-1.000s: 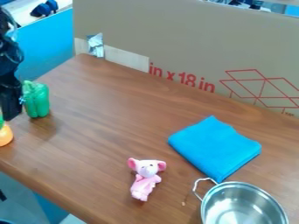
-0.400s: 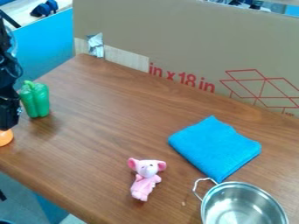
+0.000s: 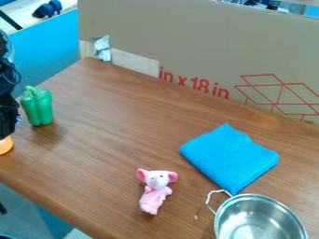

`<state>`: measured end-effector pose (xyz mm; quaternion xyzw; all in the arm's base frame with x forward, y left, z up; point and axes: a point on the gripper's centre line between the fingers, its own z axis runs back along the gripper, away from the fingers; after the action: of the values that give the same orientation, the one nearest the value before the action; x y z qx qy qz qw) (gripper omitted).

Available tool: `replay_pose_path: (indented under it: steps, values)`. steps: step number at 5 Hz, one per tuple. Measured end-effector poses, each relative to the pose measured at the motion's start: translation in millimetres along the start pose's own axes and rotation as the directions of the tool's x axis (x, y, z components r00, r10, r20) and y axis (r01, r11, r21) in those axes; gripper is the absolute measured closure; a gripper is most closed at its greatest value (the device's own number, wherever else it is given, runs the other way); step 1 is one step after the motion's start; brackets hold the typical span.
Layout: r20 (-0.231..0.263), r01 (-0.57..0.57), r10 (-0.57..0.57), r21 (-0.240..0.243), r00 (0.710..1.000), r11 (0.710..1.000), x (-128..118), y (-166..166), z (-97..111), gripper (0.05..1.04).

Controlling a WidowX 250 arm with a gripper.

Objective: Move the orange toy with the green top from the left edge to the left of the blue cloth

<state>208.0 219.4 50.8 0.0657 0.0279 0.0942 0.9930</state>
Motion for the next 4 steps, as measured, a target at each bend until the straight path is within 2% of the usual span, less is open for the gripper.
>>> replay_pose_path:
  steps: [1,2,3,4]
  values:
    - [0.032,-0.009,0.009,-0.014,0.999,1.000,-3,-2,7,0.454]
    - [0.040,0.005,-0.005,-0.015,0.999,1.000,-7,-8,11,0.453]
    - [0.084,0.022,-0.021,-0.013,0.996,1.000,-7,-24,32,0.453]
    - [0.105,0.135,-0.128,-0.064,0.986,0.989,-1,-63,54,0.453]
